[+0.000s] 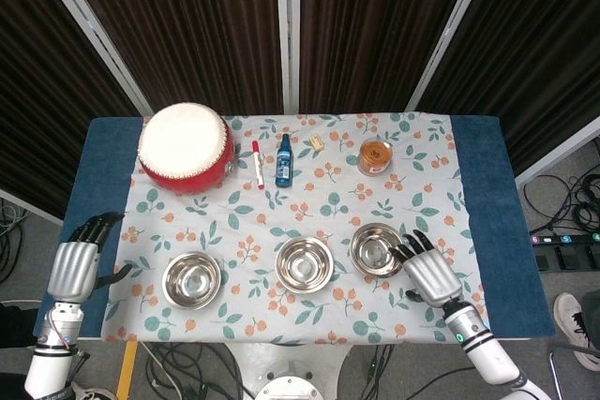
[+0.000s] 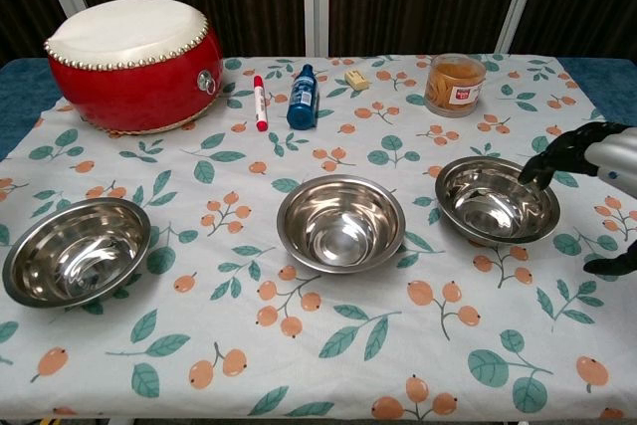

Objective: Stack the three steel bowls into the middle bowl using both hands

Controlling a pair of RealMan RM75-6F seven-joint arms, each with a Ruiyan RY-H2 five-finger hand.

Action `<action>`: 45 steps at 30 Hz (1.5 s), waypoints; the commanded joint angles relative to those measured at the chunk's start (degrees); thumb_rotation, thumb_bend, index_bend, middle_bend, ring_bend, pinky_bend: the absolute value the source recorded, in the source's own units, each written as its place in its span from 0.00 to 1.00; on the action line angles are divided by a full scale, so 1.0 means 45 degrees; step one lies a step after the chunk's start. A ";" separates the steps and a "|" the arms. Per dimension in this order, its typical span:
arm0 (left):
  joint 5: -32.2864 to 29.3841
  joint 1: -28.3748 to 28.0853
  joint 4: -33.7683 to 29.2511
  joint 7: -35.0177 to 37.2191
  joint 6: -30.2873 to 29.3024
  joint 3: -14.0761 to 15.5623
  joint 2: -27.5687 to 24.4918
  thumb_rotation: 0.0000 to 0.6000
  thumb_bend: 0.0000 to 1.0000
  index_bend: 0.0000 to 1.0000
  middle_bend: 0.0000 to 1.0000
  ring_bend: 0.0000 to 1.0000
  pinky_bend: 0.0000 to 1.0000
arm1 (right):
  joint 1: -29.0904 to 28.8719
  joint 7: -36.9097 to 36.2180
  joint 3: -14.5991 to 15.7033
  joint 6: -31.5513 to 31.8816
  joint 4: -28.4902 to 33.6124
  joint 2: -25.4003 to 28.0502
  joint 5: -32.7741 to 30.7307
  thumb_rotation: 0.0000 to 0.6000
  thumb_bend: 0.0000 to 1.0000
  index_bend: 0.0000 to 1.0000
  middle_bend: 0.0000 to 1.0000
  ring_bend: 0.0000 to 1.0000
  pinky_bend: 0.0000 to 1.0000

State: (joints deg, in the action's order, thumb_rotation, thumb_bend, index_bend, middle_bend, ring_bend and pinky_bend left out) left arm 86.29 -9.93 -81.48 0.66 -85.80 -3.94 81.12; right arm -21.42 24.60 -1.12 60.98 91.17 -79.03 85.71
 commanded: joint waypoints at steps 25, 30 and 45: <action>-0.0154 0.0007 0.0824 0.0881 0.0193 -0.0078 0.0039 1.00 0.16 0.24 0.29 0.21 0.31 | -0.1717 0.0394 -0.0468 -0.1347 -0.2640 -0.2692 -0.1187 1.00 0.34 0.59 0.49 0.37 0.40; -0.0148 0.0008 0.0828 0.0946 0.0196 -0.0080 0.0040 1.00 0.16 0.24 0.29 0.21 0.31 | -0.1686 0.0256 -0.0432 -0.0804 -0.2622 -0.2721 -0.0877 1.00 0.37 0.68 0.55 0.44 0.49; -0.0216 -0.0003 0.0809 0.0976 0.0200 -0.0152 0.0043 1.00 0.16 0.24 0.29 0.21 0.32 | -0.2185 0.0572 -0.0885 0.0262 -0.1152 -0.2247 0.0082 1.00 0.38 0.72 0.58 0.48 0.54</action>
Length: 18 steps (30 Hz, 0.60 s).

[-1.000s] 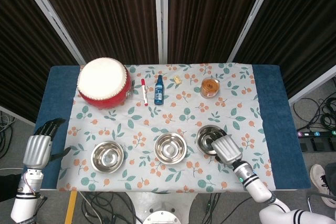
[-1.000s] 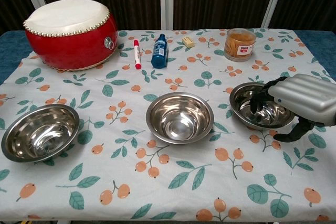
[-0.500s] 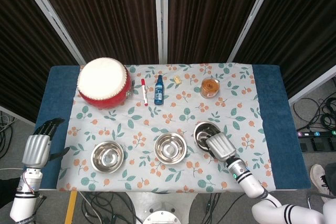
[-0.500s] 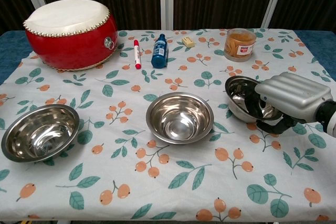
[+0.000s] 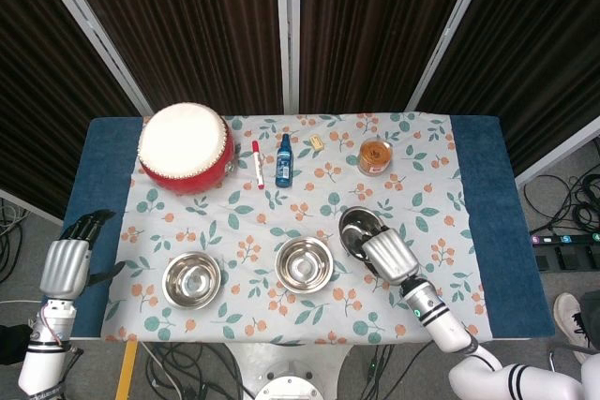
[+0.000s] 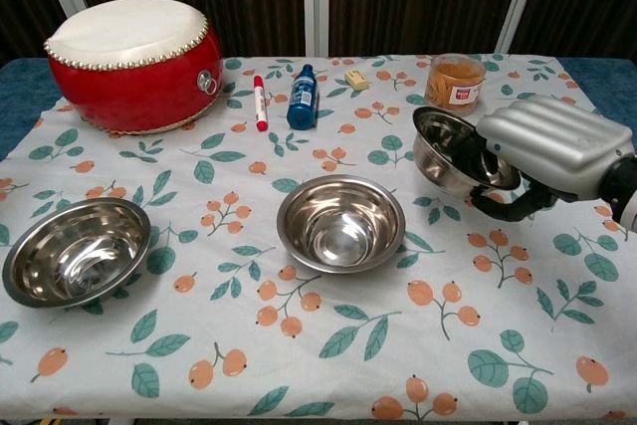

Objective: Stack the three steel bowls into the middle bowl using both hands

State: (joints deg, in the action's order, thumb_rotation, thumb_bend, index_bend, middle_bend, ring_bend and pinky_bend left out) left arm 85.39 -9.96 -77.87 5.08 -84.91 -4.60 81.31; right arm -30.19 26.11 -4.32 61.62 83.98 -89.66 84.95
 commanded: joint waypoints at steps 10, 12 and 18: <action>-0.0138 0.0062 0.0096 -0.0025 0.0012 -0.0032 -0.0030 1.00 0.22 0.24 0.29 0.21 0.31 | -0.1058 0.1036 -0.0058 -0.0854 0.1217 -0.0686 0.0203 1.00 0.40 0.72 0.59 0.48 0.54; -0.0181 0.0062 0.0115 0.0037 0.0033 -0.0058 -0.0041 1.00 0.22 0.24 0.29 0.21 0.31 | -0.1117 0.1102 -0.0008 -0.0938 0.1143 -0.0855 0.0150 1.00 0.40 0.72 0.59 0.48 0.54; -0.0071 0.0060 0.0322 0.0022 -0.0140 -0.0109 -0.0073 1.00 0.22 0.24 0.29 0.21 0.31 | -0.1525 0.0910 0.0223 -0.1689 0.1221 -0.0687 0.0118 1.00 0.04 0.44 0.39 0.25 0.26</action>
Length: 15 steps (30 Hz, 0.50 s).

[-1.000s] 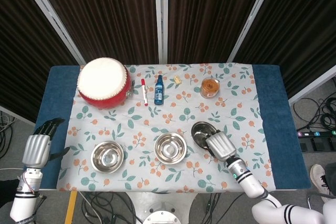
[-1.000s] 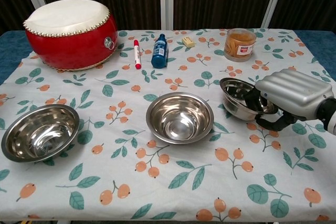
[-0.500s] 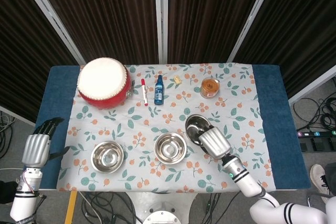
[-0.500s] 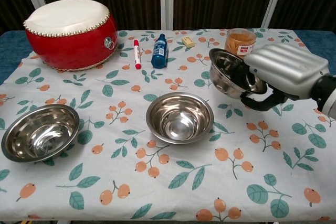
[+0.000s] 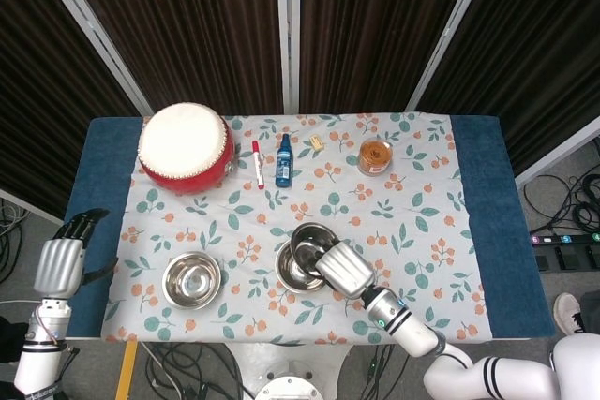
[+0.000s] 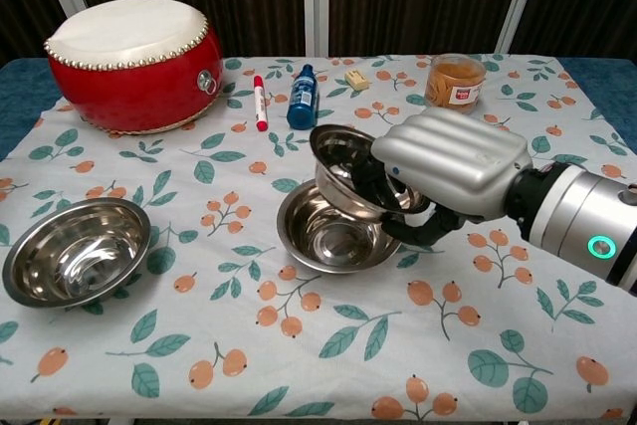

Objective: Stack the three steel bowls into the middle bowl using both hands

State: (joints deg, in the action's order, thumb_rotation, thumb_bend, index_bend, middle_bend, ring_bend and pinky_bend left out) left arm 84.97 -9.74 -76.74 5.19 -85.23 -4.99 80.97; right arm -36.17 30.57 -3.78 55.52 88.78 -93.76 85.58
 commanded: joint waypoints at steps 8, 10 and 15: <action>0.0027 -0.0034 0.0134 0.0202 -0.0008 -0.0047 -0.0006 1.00 0.22 0.24 0.29 0.21 0.30 | -0.0306 0.1070 -0.0354 -0.0234 0.2357 0.1906 -0.0800 1.00 0.00 0.00 0.00 0.00 0.00; 0.0068 -0.0047 0.0054 0.0195 -0.0002 -0.0026 -0.0021 1.00 0.22 0.24 0.29 0.21 0.30 | -0.0148 0.1673 -0.0418 0.0148 0.3088 0.2520 -0.0965 1.00 0.00 0.00 0.00 0.00 0.00; 0.0380 -0.0031 -0.0430 0.0017 0.0109 0.0299 -0.0285 1.00 0.21 0.24 0.29 0.21 0.32 | 0.0558 0.2113 -0.0555 0.1568 0.4618 0.3974 -0.1012 1.00 0.00 0.00 0.01 0.00 0.00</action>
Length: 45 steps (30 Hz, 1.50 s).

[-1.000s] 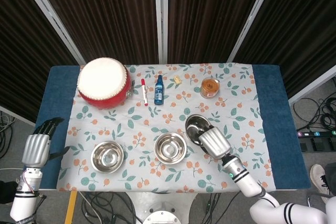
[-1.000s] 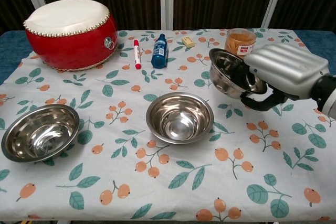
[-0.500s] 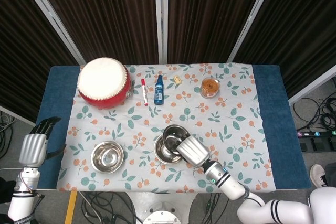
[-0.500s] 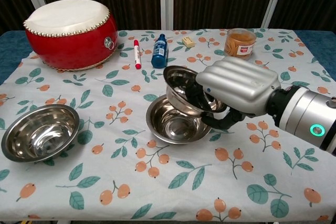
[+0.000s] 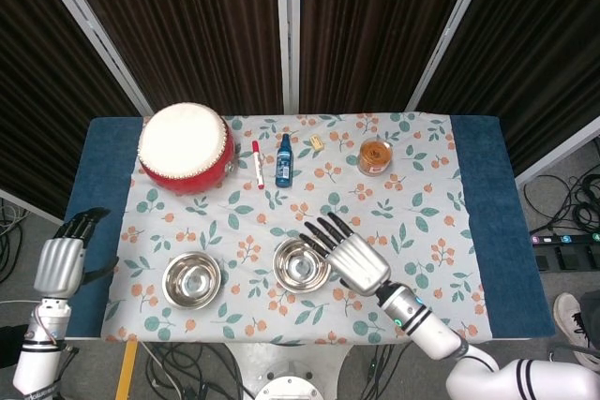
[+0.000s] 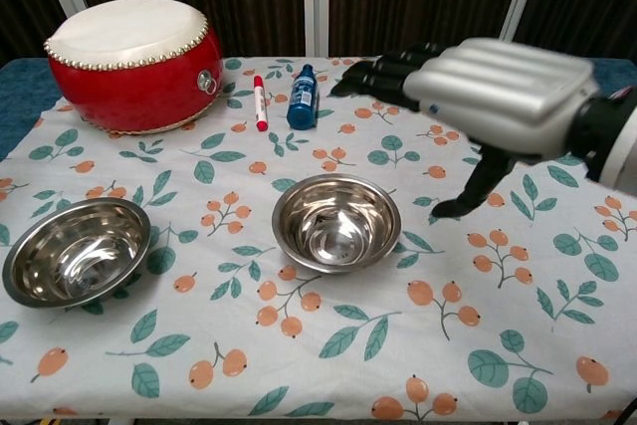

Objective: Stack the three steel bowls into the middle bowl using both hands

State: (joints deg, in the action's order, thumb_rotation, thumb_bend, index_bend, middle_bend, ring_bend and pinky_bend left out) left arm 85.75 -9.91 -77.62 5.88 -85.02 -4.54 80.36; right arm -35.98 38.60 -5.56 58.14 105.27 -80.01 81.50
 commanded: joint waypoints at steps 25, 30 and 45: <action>0.3245 -0.1409 -0.2501 -0.4088 0.3712 0.3036 -0.0393 1.00 0.22 0.41 0.41 0.31 0.41 | 0.1359 -0.3116 -0.1047 0.2594 0.0765 0.2940 -0.0278 1.00 0.00 0.00 0.03 0.00 0.00; 0.2974 -0.1599 -0.1788 -0.4079 0.3865 0.2706 0.0120 1.00 0.23 0.42 0.42 0.32 0.42 | 0.1395 -0.3113 -0.1009 0.2625 0.0742 0.2980 -0.0303 1.00 0.00 0.00 0.03 0.00 0.00; 0.2395 -0.1914 -0.0707 -0.4794 0.4327 0.2468 0.0839 1.00 0.26 0.58 0.60 0.48 0.57 | 0.1373 -0.3881 -0.1016 0.2482 0.0508 0.3226 -0.0239 1.00 0.00 0.00 0.02 0.00 0.00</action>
State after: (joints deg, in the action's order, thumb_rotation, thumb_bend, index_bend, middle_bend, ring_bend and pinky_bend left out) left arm 96.68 -18.41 -81.06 -15.03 -65.76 6.55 83.89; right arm -29.80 21.15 -10.12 69.31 107.57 -65.50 80.44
